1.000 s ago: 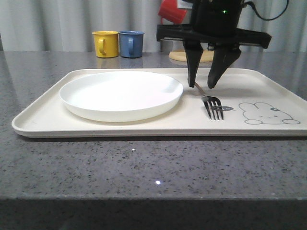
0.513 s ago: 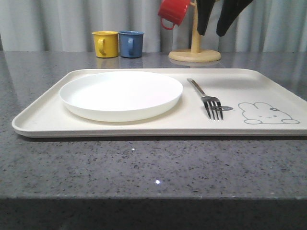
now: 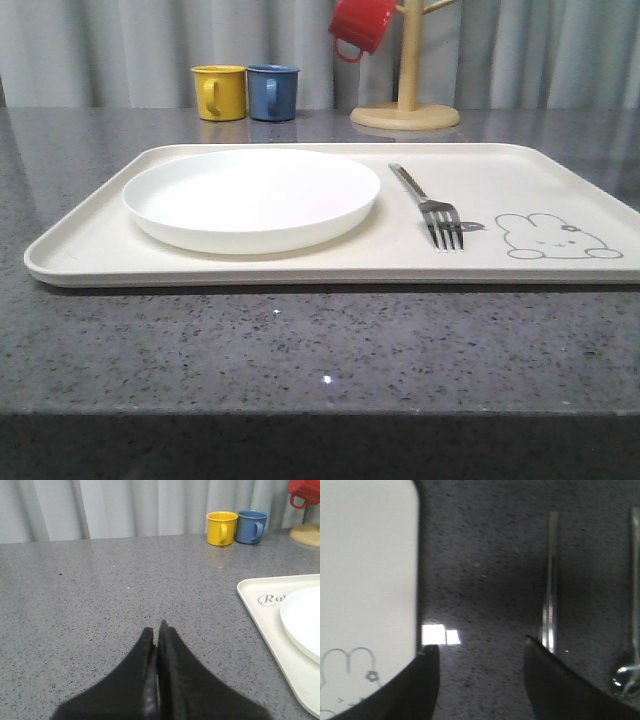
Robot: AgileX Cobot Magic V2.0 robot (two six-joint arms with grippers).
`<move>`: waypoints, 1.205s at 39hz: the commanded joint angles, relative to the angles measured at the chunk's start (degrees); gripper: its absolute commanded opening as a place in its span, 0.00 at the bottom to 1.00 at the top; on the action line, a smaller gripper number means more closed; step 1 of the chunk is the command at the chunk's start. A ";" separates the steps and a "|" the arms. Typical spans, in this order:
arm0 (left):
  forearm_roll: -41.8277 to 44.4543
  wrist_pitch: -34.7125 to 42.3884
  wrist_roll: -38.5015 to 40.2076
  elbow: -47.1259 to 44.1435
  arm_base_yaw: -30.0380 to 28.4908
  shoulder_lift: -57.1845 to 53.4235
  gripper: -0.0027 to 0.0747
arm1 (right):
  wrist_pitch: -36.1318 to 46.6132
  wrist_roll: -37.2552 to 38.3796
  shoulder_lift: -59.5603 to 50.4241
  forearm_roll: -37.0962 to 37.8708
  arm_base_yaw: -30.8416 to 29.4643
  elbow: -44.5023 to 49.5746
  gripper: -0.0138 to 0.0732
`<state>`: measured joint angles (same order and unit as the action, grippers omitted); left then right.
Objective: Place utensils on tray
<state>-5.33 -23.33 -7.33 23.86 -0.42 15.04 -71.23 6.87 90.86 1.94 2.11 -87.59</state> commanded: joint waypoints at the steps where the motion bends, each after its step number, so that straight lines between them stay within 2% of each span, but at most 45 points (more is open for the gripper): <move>1: -0.13 4.65 0.06 1.63 0.30 0.50 0.01 | -5.43 -2.73 -2.48 0.84 -3.29 0.95 0.64; 14: -0.13 4.65 0.06 1.63 0.30 0.50 0.01 | -5.37 -5.64 1.08 0.24 -9.61 6.17 0.63; 19: -0.13 4.65 0.06 1.63 0.30 0.50 0.01 | -5.24 -6.51 3.85 -0.34 -9.62 6.17 0.62; 26: -0.13 4.65 0.06 1.63 0.30 0.50 0.01 | -4.38 -6.51 6.77 -0.27 -9.62 6.22 0.53; 39: -0.13 4.65 0.06 1.63 0.30 0.50 0.01 | -4.12 -6.51 8.61 -0.27 -9.62 6.23 0.52; 42: -0.13 4.65 0.06 1.63 0.30 0.50 0.01 | -4.52 -6.51 8.61 -0.27 -9.62 6.23 0.47; 47: -0.13 4.65 0.06 1.63 0.30 0.50 0.01 | -4.85 -6.51 8.61 -0.27 -9.62 6.23 0.27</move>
<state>-5.33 -23.33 -7.33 23.86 -0.42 14.94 -70.31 1.13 101.31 1.97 -7.25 -80.33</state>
